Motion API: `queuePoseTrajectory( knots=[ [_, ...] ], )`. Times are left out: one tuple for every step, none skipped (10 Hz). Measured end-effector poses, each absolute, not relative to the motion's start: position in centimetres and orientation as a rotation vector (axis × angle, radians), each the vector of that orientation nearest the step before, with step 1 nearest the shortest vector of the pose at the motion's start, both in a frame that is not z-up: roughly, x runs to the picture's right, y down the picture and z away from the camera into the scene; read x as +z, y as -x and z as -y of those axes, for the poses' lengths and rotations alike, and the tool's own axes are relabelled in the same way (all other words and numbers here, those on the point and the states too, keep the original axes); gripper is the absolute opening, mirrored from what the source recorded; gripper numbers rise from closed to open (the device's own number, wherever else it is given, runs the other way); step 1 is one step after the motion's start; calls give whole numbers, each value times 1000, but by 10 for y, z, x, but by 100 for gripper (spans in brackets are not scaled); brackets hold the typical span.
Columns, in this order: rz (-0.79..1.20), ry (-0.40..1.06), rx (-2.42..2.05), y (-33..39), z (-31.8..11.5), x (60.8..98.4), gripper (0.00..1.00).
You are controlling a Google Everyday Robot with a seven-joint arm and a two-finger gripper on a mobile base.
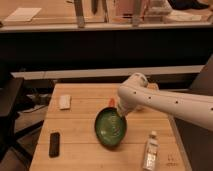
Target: Pick up the ceramic bowl
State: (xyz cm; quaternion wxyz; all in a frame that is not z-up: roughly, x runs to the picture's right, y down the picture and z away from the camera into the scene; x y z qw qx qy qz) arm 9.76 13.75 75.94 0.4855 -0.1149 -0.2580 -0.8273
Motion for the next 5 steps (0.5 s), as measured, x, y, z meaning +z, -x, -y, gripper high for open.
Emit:
queuePoseTrajectory(
  knots=[
    [627,280,-2015,-99,-137,759,0],
    [626,279,-2017,-99,-135,759,0],
    [626,277,-2019,-100,-134,759,0],
    [626,276,-2019,-101,-134,759,0],
    [625,275,-2021,-102,-133,758,0]
  ],
)
